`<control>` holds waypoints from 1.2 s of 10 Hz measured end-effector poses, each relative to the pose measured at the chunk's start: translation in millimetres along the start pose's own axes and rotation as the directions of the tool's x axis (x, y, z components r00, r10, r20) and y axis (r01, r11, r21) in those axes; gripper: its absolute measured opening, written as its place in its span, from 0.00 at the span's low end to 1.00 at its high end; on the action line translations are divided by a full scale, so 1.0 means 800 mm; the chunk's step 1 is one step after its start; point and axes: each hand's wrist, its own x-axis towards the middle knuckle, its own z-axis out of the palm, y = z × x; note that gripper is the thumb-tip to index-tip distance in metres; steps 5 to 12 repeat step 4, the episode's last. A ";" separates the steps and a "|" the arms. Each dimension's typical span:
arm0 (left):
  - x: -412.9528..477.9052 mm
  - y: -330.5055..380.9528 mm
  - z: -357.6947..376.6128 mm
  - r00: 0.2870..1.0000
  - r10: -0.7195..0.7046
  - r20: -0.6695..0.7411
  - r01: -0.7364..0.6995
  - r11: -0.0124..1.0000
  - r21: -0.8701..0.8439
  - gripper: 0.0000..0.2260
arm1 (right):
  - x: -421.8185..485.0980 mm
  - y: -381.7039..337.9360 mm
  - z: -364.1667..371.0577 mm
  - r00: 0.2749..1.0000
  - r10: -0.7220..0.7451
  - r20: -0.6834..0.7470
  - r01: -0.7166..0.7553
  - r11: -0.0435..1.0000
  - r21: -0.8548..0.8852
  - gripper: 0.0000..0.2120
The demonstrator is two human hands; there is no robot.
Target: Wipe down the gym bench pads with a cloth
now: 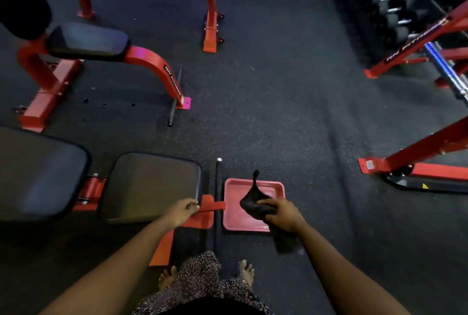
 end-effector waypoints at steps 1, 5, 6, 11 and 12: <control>0.003 0.025 0.030 1.000 -0.013 -0.020 0.013 1.000 -0.009 0.12 | 0.028 0.029 -0.021 0.997 -0.058 0.050 0.061 0.995 -0.074 0.23; 0.002 0.086 0.118 1.000 0.002 0.005 -0.003 0.993 0.122 0.14 | 0.069 0.097 -0.070 0.993 -0.108 -0.037 0.110 0.993 0.053 0.16; 0.002 0.086 0.118 1.000 0.002 0.005 -0.003 0.993 0.122 0.14 | 0.069 0.097 -0.070 0.993 -0.108 -0.037 0.110 0.993 0.053 0.16; 0.002 0.086 0.118 1.000 0.002 0.005 -0.003 0.993 0.122 0.14 | 0.069 0.097 -0.070 0.993 -0.108 -0.037 0.110 0.993 0.053 0.16; 0.002 0.086 0.118 1.000 0.002 0.005 -0.003 0.993 0.122 0.14 | 0.069 0.097 -0.070 0.993 -0.108 -0.037 0.110 0.993 0.053 0.16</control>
